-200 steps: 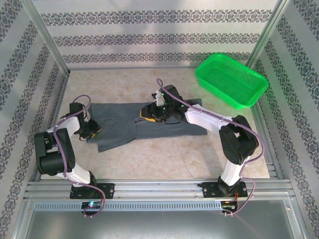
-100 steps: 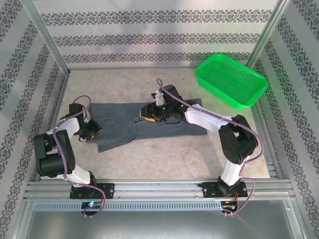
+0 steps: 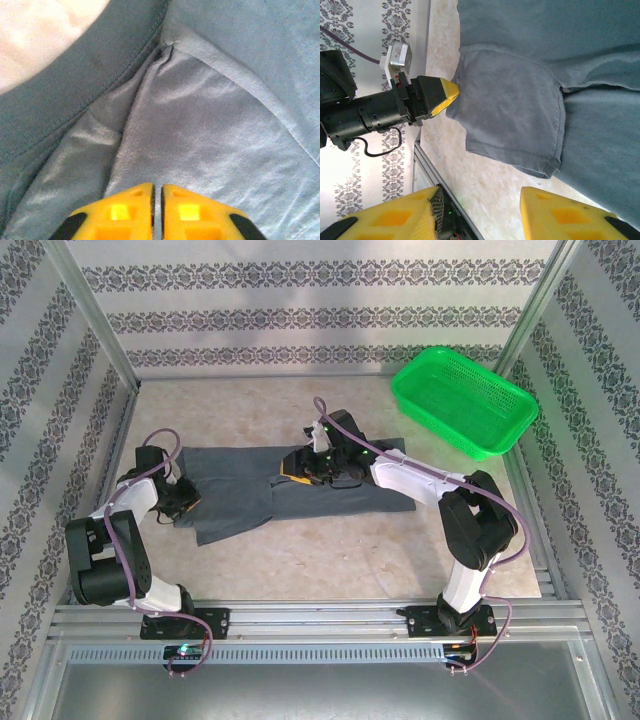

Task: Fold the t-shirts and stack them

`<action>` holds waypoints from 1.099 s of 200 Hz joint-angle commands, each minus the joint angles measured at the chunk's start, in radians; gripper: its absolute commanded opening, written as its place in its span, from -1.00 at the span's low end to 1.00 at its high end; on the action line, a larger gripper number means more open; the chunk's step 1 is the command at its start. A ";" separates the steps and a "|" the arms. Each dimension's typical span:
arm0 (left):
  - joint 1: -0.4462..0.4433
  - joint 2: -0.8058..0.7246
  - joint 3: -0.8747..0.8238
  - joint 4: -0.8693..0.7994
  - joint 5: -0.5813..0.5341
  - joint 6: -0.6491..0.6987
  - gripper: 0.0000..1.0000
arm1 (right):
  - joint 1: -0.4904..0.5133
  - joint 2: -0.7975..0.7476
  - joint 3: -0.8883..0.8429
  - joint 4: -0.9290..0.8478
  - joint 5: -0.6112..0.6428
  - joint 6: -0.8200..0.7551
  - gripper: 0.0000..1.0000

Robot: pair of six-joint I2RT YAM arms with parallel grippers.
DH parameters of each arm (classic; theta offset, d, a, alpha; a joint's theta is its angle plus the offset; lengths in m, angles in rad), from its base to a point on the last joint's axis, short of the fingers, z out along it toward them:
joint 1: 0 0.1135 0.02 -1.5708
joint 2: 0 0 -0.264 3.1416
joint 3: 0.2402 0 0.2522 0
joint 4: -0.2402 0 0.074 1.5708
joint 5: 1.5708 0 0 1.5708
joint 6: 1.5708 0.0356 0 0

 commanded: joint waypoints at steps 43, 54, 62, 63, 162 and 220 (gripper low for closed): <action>0.007 0.002 0.037 -0.108 -0.074 0.050 -0.61 | -0.001 -0.012 0.003 0.012 0.000 0.002 -0.09; 0.007 -0.012 0.036 -0.116 -0.112 0.059 -0.45 | -0.001 -0.012 0.000 0.014 0.001 0.004 -0.09; 0.007 -0.021 0.034 -0.116 -0.135 0.066 -0.35 | -0.001 -0.012 -0.001 0.016 -0.001 0.004 -0.09; 0.007 -0.022 0.034 -0.115 -0.137 0.067 -0.34 | -0.001 -0.012 -0.002 0.015 0.000 0.004 -0.09; 0.012 0.100 0.033 0.034 -0.030 0.061 -0.41 | -0.002 -0.006 0.006 0.008 -0.004 0.001 -0.09; 0.010 0.062 0.056 -0.042 -0.056 0.065 -0.51 | -0.002 0.015 0.020 0.020 -0.005 0.010 -0.09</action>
